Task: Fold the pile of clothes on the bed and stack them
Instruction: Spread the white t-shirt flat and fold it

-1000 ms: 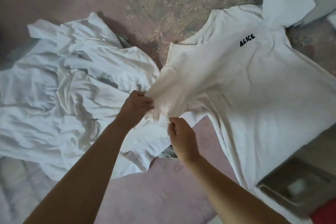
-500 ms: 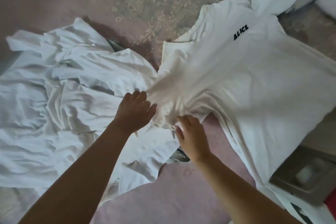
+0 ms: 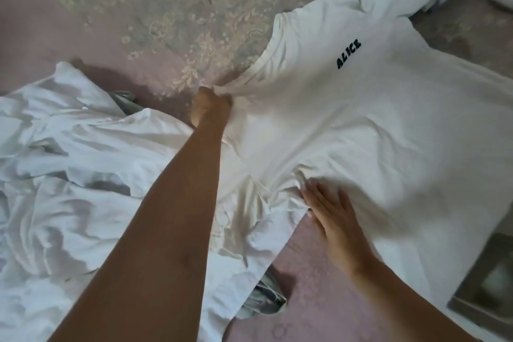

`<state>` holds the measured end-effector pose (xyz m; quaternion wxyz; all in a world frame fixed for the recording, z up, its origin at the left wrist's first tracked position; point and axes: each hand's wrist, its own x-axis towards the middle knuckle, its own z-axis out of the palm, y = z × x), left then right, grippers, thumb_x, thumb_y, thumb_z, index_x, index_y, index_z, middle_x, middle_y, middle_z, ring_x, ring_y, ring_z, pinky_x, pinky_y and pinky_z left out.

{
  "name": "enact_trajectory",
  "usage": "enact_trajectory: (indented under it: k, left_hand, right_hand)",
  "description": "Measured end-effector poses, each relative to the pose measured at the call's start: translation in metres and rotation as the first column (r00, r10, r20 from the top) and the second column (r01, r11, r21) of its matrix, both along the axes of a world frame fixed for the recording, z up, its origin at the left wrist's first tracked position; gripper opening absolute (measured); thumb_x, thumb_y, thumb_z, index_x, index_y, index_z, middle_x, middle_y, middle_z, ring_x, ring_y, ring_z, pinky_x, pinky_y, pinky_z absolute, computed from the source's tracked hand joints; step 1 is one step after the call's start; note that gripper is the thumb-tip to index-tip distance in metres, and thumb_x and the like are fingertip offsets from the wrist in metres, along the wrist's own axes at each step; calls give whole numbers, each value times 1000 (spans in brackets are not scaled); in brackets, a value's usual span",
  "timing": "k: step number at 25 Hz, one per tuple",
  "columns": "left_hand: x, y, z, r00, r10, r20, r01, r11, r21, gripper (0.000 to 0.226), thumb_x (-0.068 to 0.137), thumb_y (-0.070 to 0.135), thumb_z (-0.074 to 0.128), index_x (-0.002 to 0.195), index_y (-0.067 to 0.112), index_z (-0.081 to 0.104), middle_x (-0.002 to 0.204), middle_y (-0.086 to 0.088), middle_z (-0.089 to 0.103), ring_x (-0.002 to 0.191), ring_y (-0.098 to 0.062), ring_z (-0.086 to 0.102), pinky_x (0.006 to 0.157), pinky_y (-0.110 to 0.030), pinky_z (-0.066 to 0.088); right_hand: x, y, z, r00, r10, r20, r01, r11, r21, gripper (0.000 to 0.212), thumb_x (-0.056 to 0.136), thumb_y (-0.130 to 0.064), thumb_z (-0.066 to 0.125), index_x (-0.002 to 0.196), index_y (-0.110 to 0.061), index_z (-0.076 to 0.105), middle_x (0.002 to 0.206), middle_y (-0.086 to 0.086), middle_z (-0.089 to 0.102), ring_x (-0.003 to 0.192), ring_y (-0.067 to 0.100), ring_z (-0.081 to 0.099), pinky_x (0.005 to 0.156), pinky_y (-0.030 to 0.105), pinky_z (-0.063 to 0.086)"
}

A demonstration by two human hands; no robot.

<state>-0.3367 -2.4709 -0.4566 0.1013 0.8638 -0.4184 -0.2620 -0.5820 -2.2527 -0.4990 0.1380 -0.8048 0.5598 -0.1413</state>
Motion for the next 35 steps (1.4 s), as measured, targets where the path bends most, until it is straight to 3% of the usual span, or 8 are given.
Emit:
enact_trajectory:
  k: [4,9,14,18,21,26,31,35]
  left_hand:
    - [10,-14,7,989,-56,137,74,989,-127,33,98,15,41,130,6,39,127,-18,52,114,-34,53,88,-41,41]
    - [15,-17,-10,709,-488,509,404,873,275,46,99,2,29,144,6,18,140,-21,38,121,-42,48,83,-48,46]
    - [4,-4,0,660,-487,572,439,868,232,59,100,15,36,150,10,6,149,-25,23,129,-42,37,99,-51,36]
    - [-13,109,17,519,-762,388,851,415,-323,67,97,43,37,138,-9,35,141,-30,39,131,-39,40,107,-46,32]
    - [7,206,24,280,-926,252,959,262,-103,97,85,69,37,144,-7,22,152,-24,22,143,-30,16,116,-40,12]
    - [34,245,7,83,-899,430,996,68,-50,44,85,12,38,119,0,62,118,-17,65,113,-30,61,105,-41,37]
    - [60,242,35,659,-682,318,750,563,-346,36,93,26,42,106,3,66,101,-11,69,92,-27,65,83,-32,47]
    - [79,224,38,988,-149,-50,146,987,-63,36,87,24,64,112,1,53,103,-15,58,99,-31,54,84,-34,42]
  right_hand:
    - [2,12,-8,999,39,4,-38,988,-151,51,86,8,33,135,-3,39,141,13,47,130,30,42,107,50,29]
    - [7,15,-13,998,44,-53,-53,981,-188,61,82,11,35,139,-11,37,145,8,43,135,28,38,105,58,30]
    - [6,19,-8,993,89,-80,-104,974,-199,63,80,9,33,138,-14,40,145,6,42,136,23,37,105,65,24]
    - [5,31,-5,990,15,-142,-38,986,-161,58,87,-1,39,143,-11,31,150,8,37,141,22,27,108,63,22]
    - [3,40,-4,986,-69,-152,48,989,-143,53,88,-7,36,141,-6,31,147,13,40,142,22,25,108,58,25]
    - [6,41,17,953,-17,-304,-37,984,-173,54,78,2,32,132,-2,39,135,19,53,125,37,51,99,64,38]
    - [85,32,34,924,351,-149,-372,916,-149,57,81,-32,55,133,-11,48,137,8,54,128,23,50,107,46,32]
    - [120,21,33,938,324,-122,-334,939,-77,45,69,-29,80,109,-10,69,117,7,67,113,23,62,94,49,48]
